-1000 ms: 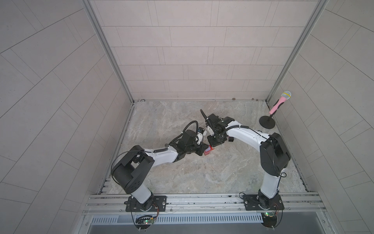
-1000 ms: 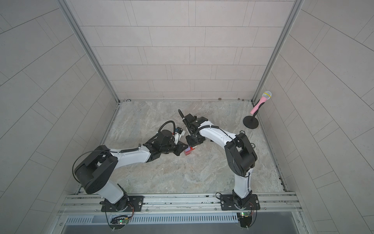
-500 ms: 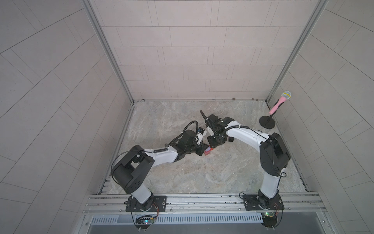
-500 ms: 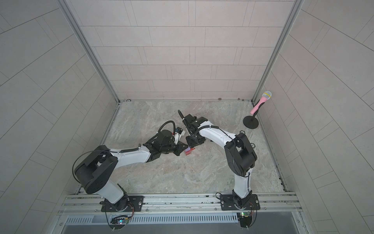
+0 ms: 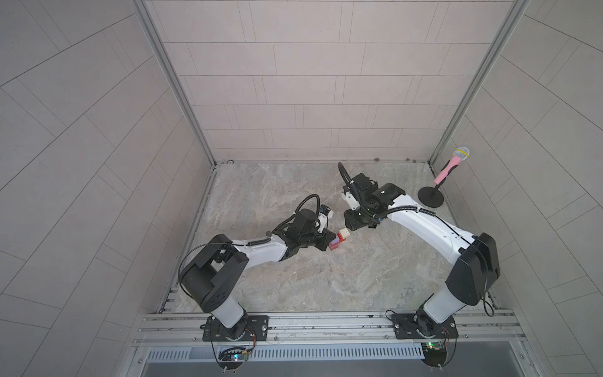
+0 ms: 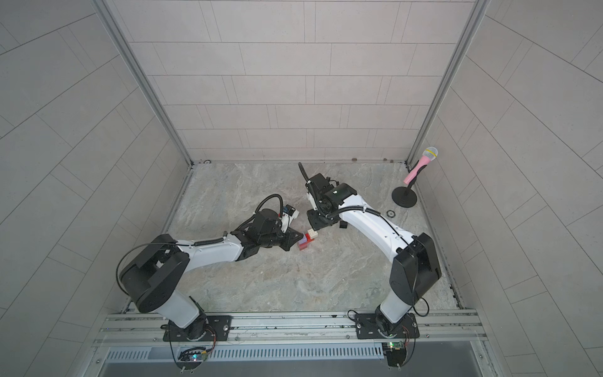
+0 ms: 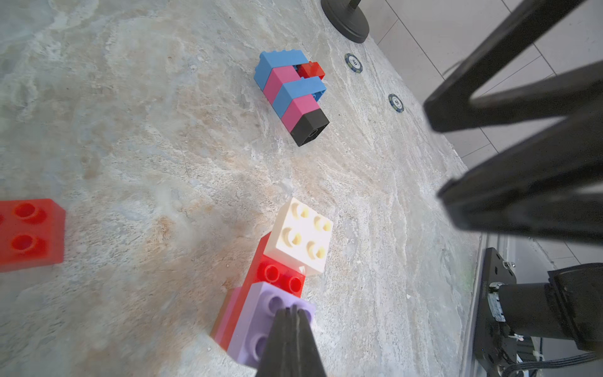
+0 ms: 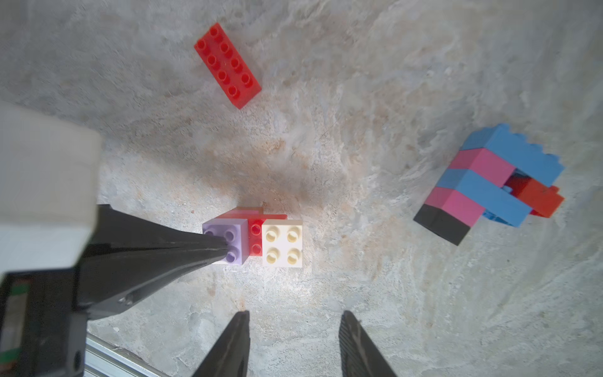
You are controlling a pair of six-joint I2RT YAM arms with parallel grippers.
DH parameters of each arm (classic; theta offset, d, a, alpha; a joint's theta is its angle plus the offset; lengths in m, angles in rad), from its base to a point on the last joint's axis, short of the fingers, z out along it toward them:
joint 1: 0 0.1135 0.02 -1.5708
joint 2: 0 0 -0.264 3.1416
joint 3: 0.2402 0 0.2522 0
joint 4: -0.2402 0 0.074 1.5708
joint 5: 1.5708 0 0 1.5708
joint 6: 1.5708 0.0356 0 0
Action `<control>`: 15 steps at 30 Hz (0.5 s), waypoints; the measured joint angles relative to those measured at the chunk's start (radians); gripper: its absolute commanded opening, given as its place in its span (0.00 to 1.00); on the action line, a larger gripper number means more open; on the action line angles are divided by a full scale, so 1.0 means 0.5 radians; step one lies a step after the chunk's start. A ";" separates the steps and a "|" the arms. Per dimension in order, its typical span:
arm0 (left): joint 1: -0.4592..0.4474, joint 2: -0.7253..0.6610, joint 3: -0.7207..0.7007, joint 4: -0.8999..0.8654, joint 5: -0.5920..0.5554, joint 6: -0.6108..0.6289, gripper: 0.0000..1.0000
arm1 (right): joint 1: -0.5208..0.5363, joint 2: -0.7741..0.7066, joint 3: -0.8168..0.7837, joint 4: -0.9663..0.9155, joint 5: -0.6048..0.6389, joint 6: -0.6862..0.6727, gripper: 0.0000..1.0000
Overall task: Assemble the letter p with lego
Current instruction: Assemble the lego brick with the lego brick.
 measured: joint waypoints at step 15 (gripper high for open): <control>0.000 -0.013 0.324 -0.648 -0.085 0.127 0.00 | -0.111 -0.137 -0.206 0.027 -0.011 -0.045 0.48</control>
